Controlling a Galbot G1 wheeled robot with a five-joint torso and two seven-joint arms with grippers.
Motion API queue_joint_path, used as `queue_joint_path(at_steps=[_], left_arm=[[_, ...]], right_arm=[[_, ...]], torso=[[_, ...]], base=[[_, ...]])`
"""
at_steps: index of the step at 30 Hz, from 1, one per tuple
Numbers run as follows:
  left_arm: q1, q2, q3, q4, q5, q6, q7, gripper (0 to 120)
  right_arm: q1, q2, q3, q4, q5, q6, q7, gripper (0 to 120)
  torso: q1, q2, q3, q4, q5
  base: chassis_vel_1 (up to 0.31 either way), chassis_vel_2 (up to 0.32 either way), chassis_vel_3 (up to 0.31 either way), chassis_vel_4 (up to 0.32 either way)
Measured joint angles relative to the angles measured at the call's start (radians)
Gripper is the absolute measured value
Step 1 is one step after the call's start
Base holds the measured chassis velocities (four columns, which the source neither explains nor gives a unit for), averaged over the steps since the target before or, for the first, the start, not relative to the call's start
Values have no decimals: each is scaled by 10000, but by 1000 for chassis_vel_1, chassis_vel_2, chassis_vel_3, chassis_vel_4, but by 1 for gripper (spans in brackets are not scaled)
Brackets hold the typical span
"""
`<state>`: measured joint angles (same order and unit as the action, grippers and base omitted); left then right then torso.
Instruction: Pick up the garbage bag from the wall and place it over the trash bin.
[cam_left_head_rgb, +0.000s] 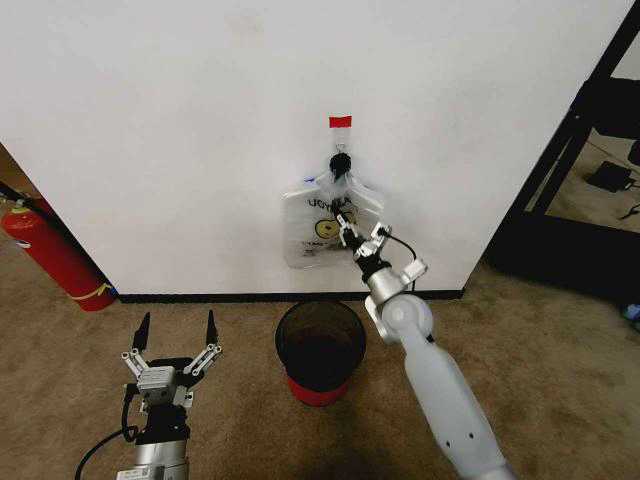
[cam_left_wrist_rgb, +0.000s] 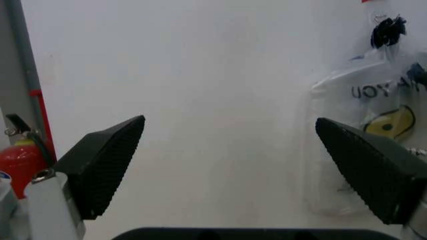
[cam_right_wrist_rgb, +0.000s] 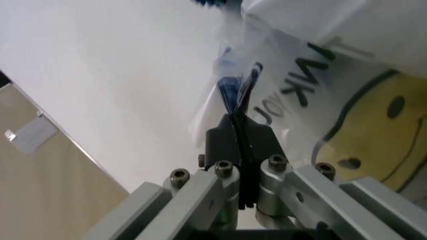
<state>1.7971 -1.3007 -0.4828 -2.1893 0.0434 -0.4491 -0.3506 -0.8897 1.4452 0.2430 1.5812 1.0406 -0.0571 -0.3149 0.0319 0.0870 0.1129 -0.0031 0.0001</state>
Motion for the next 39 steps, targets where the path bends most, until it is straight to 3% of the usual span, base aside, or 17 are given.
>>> queue_joint_path(at_steps=[14,23,39], left_arm=[[-246,-15,223,141,-239,-15,-5,100],[-412,52,350,251,-412,-58,-18,100],[-805,300,471,632,-994,-304,-19,100]], right_arm=[[-1893,-837,-199,1910,-683,14,80,0],[-3806,-1053,31,3472,-2201,402,-64,0],[-6134,-1540,829,4422,-4339,1272,-453,0]], torso=[[0,0,0,-2,-1],[0,1,0,0,-1],[0,1,0,0,0]], base=[[0,0,0,0],[0,0,0,0],[0,0,0,0]])
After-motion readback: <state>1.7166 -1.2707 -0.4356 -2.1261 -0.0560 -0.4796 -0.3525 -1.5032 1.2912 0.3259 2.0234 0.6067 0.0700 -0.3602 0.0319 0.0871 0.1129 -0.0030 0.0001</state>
